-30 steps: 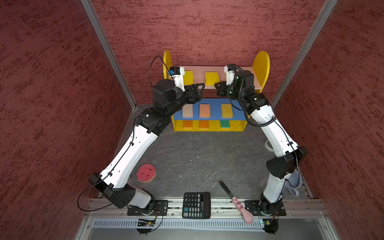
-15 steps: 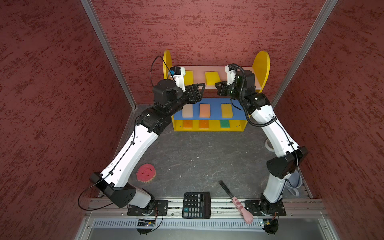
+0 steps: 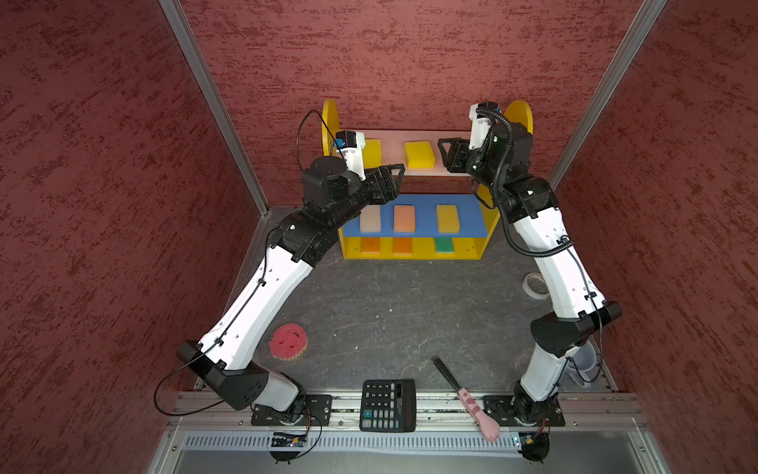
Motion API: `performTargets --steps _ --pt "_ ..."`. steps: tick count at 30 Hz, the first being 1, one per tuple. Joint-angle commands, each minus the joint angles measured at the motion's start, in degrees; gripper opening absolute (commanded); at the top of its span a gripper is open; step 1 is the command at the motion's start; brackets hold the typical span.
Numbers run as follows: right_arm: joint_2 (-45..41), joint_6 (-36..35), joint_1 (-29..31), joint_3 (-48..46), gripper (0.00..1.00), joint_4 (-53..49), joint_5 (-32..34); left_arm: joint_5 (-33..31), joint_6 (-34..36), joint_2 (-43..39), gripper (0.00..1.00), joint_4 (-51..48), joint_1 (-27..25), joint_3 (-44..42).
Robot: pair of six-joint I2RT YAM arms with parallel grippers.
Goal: Place and organize the cleaning sponges onto the shelf
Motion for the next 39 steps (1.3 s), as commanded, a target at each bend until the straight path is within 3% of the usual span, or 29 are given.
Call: performTargets --steps 1,14,25,39 --pt "4.0 0.0 -0.4 3.4 0.54 -3.8 1.0 -1.1 1.1 -1.7 0.76 0.1 0.6 -0.8" --pt "10.4 4.0 -0.6 8.1 0.58 -3.9 -6.9 0.6 -0.7 -3.3 0.76 2.6 3.3 -4.0" --pt "11.0 5.3 -0.6 8.2 0.58 -3.7 -7.6 1.1 -1.7 -3.8 0.77 2.8 4.1 -5.3" --pt "1.3 4.3 -0.7 5.6 0.63 -4.1 -4.1 -2.8 -0.5 -12.1 0.78 -3.3 4.6 -7.5"
